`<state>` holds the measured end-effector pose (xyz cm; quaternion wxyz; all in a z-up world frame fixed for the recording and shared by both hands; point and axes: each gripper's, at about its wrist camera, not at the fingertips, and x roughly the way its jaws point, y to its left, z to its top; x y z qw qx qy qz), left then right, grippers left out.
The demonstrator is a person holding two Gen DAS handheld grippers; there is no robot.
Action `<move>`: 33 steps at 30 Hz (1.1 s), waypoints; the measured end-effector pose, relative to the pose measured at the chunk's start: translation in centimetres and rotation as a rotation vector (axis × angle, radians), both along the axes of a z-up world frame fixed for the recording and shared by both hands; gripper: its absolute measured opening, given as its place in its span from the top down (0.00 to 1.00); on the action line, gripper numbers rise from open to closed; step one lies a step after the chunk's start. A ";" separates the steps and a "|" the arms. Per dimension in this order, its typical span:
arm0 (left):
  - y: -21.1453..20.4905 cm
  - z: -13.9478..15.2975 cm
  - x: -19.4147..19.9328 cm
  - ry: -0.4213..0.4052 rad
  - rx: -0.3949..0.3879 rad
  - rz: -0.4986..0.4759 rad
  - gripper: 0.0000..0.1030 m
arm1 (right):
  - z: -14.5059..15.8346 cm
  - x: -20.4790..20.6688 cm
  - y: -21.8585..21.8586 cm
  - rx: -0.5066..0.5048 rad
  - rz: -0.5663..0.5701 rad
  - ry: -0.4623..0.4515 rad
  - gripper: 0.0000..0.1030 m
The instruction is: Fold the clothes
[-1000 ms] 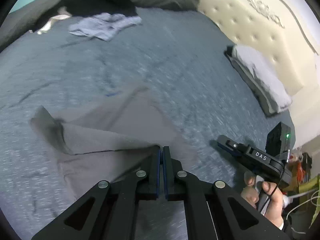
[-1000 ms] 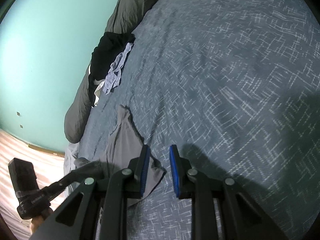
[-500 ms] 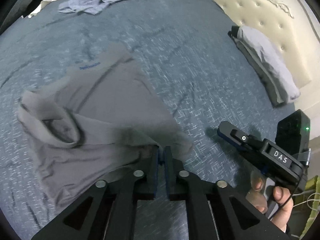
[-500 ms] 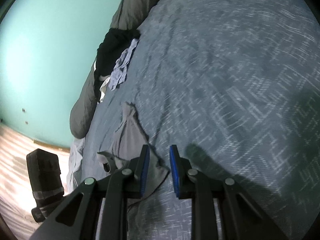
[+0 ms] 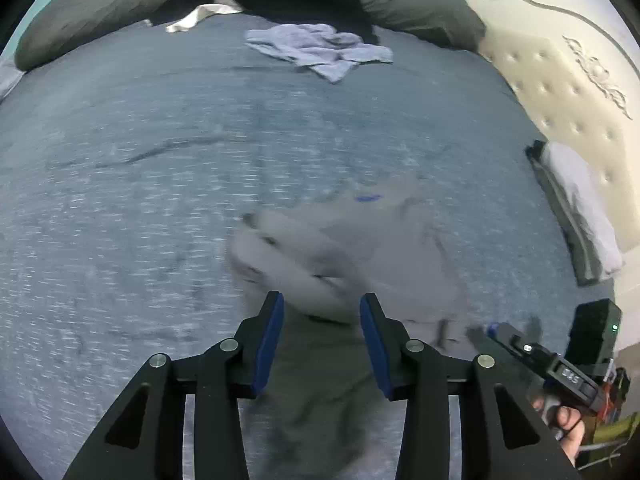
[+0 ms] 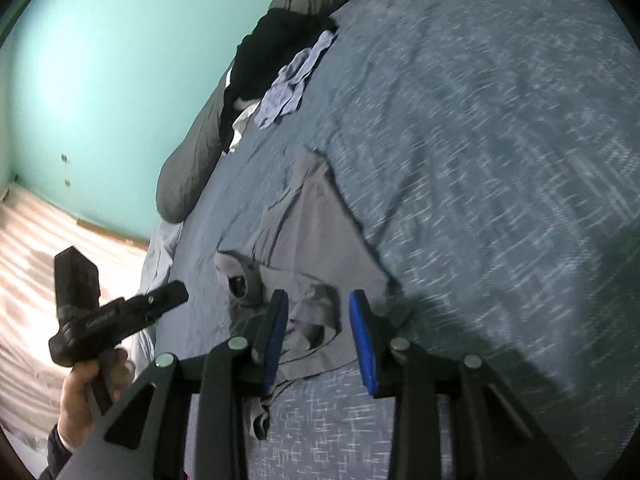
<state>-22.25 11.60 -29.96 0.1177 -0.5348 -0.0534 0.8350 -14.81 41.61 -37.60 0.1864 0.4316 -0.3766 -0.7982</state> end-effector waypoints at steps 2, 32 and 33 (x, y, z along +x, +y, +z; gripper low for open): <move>-0.3 -0.4 0.0 -0.013 0.001 -0.011 0.58 | 0.0 -0.3 -0.8 0.014 0.017 0.000 0.66; 7.1 -5.5 -2.0 -0.063 -0.105 -0.161 0.84 | -0.5 -1.1 -3.5 0.133 0.067 -0.015 0.66; 6.9 -5.5 -2.0 -0.062 -0.106 -0.163 0.88 | -0.5 -1.1 -3.6 0.139 0.070 -0.010 0.66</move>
